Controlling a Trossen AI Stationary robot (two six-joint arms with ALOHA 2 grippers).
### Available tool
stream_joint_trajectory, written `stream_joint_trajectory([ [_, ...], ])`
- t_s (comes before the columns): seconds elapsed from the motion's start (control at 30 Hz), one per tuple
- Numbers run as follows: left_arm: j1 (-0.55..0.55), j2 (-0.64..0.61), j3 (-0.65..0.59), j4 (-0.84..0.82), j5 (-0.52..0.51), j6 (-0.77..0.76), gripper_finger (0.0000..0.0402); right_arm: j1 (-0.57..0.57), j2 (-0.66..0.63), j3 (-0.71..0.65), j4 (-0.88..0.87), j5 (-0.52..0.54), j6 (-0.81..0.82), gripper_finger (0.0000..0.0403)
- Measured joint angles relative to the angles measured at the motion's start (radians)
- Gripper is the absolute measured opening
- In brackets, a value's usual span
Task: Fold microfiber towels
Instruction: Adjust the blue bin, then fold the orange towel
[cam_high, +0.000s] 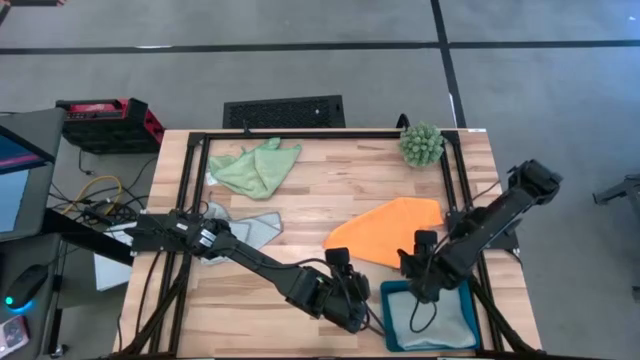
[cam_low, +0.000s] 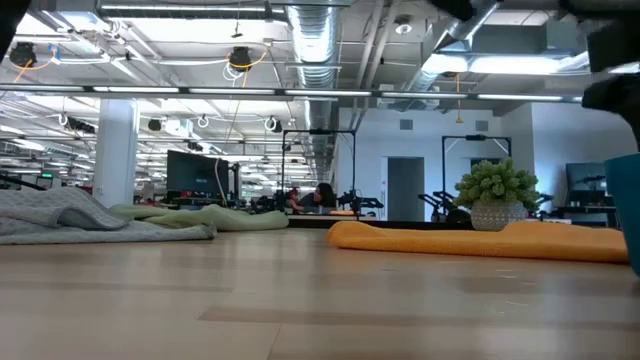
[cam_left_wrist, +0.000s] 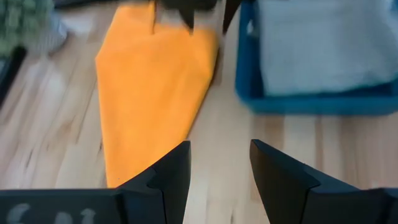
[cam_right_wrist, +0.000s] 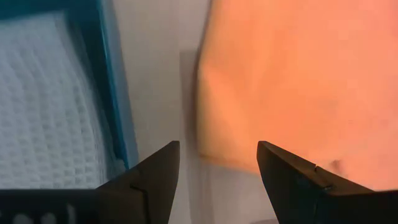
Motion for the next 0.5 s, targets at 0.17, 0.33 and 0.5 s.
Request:
stream_joint_trajectory([
  [0.17, 0.028, 0.0, -0.003, -0.192, 0.017, -0.176, 0.0158, 0.027, -0.046, 0.057, -0.016, 0.087, 0.001, 0.024],
  [0.33, 0.076, 0.0, -0.033, -0.301, 0.116, -0.236, 0.0157, 0.042, -0.095, 0.074, -0.015, 0.128, -0.016, 0.024],
  [0.5, 0.109, 0.0, -0.051, -0.396, 0.125, -0.235, 0.0147, 0.042, -0.123, 0.074, -0.015, 0.144, -0.026, 0.024],
])
